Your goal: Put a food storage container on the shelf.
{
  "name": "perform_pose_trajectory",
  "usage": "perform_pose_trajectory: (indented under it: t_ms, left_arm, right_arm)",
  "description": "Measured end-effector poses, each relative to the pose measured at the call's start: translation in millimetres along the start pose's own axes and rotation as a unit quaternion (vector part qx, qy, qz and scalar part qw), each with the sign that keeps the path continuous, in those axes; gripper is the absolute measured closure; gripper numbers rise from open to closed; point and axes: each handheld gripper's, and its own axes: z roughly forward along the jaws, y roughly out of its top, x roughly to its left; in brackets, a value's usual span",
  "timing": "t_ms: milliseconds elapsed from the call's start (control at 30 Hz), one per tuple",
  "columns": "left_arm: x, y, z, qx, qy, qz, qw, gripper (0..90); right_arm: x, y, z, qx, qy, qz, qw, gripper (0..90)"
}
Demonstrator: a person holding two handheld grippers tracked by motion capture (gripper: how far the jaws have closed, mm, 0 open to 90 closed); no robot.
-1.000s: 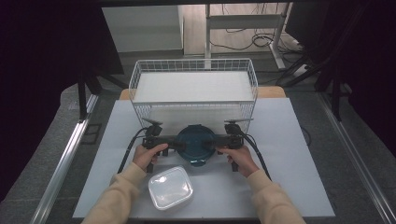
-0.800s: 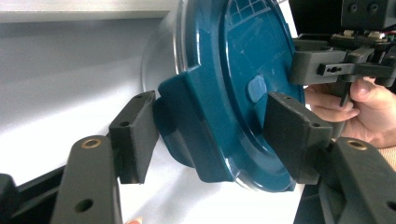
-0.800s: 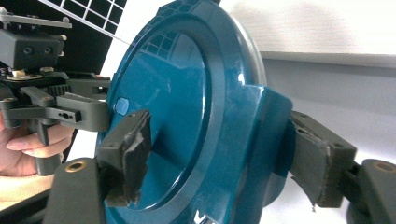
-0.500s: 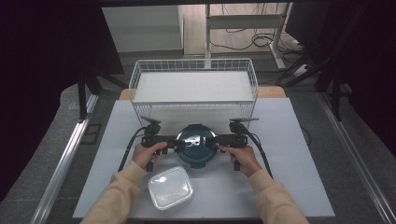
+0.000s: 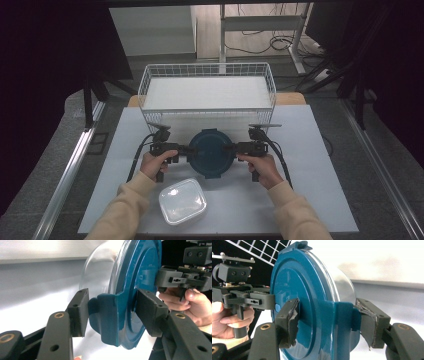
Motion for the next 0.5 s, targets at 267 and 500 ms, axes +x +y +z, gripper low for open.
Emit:
perform_pose_trajectory:
  t_ms: [267, 500]
  left_arm:
    - [-14.9, 0.2, -5.8, 0.000, 0.002, 0.029, 0.9996, 45.8]
    - [-30.0, -2.4, -12.2, -0.007, -0.001, 0.047, 0.9989, 46.4]
  right_arm:
    - [10.4, -1.0, -15.1, -0.013, 0.001, -0.021, 0.9997, 37.6]
    - [18.0, -2.9, -27.5, -0.023, 0.007, -0.029, 0.9993, 38.1]
